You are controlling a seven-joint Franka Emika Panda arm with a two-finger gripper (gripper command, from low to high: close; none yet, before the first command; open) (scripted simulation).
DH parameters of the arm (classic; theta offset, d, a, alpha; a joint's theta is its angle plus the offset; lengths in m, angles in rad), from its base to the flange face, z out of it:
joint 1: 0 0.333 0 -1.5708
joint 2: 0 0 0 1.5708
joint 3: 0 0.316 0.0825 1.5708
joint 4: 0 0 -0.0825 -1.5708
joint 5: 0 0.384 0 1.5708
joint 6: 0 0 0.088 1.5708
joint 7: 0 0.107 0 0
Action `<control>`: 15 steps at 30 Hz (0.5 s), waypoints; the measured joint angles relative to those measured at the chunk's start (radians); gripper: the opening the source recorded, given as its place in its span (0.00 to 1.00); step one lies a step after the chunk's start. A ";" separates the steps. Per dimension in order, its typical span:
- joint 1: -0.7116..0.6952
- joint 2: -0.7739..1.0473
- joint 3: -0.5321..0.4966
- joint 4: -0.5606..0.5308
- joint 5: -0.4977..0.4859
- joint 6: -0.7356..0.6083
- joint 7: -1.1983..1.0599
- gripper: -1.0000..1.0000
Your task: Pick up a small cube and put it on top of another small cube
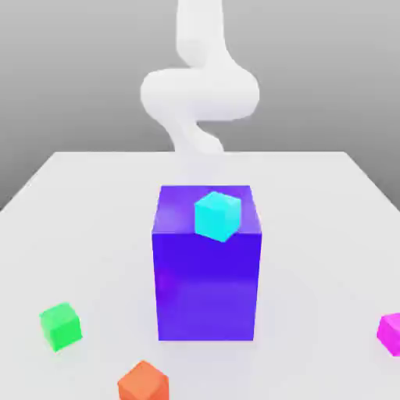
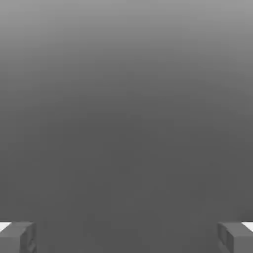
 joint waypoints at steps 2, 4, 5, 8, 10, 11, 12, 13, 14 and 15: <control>-0.008 0.076 0.049 -0.002 -0.019 0.022 0.043 0.50; -0.014 0.148 0.096 -0.005 -0.039 0.043 0.087 0.50; -0.017 0.184 0.119 -0.006 -0.051 0.053 0.109 0.50; -0.022 0.291 0.188 -0.010 -0.088 0.084 0.178 0.50; -0.020 0.364 0.228 -0.012 -0.119 0.105 0.228 0.50; -0.018 0.400 0.248 -0.013 -0.135 0.115 0.254 0.50; -0.016 0.437 0.266 -0.014 -0.152 0.124 0.280 0.50; -0.013 0.473 0.284 -0.015 -0.169 0.134 0.307 0.50; -0.008 0.510 0.301 -0.016 -0.187 0.144 0.333 0.50; -0.003 0.547 0.317 -0.017 -0.205 0.153 0.360 0.50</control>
